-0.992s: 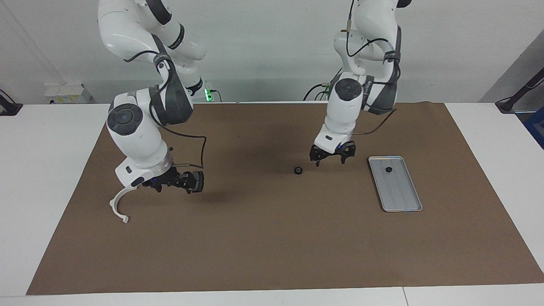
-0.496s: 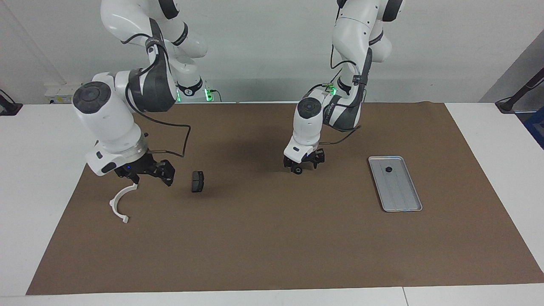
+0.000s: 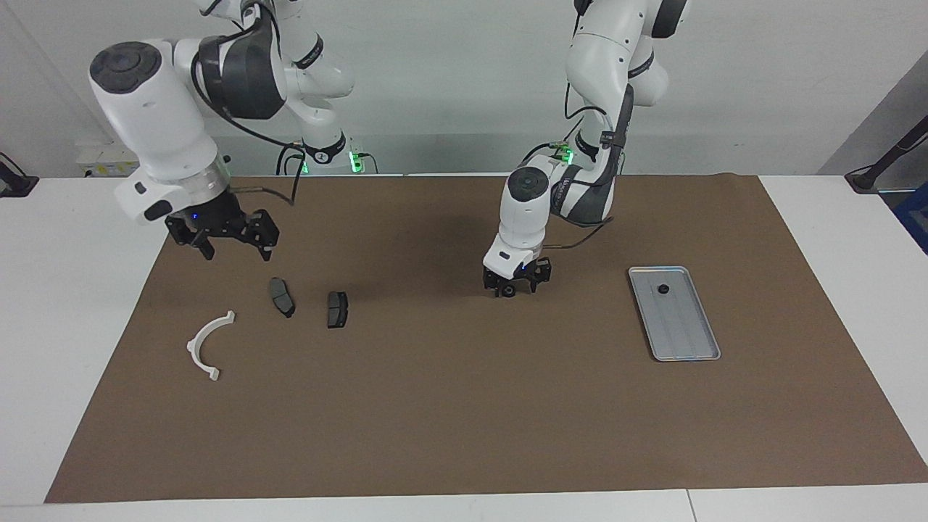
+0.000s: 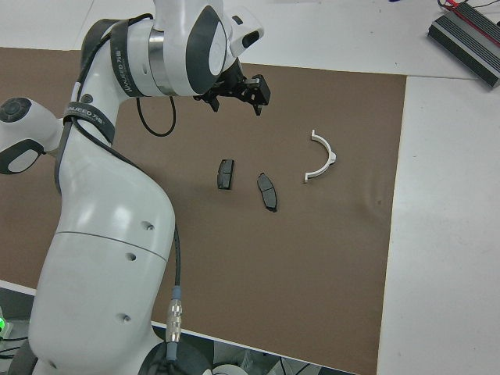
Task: Pick bearing gear from pile to tray
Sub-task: 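Grasp the second bearing with the left gripper while the right gripper retracts, then lower the second bearing into the silver tray and open the left gripper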
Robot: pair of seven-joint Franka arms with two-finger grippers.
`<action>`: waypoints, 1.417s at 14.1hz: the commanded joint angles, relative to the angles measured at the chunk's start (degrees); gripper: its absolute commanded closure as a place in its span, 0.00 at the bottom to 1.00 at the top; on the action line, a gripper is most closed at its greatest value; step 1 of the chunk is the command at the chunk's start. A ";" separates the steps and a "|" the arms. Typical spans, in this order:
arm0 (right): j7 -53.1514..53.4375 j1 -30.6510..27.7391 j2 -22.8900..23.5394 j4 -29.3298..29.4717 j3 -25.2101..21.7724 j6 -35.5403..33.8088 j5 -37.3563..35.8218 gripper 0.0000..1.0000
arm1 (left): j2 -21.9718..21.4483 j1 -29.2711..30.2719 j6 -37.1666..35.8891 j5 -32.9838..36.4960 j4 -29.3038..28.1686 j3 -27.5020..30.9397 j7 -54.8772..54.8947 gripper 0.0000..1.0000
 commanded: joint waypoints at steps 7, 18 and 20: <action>-0.57 1.41 -10.26 -8.13 -0.78 -6.23 1.60 0.00 | 0.28 -0.08 -1.68 -0.71 3.08 0.97 -2.81 1.00; 1.09 0.27 -9.64 -5.76 -0.08 -6.59 6.44 0.00 | -6.31 32.86 -15.15 -2.20 8.55 1.05 45.56 1.00; 1.18 0.09 -9.55 -5.76 -0.08 -5.71 5.92 0.00 | -5.53 35.34 -8.59 -2.39 5.58 1.23 50.09 1.00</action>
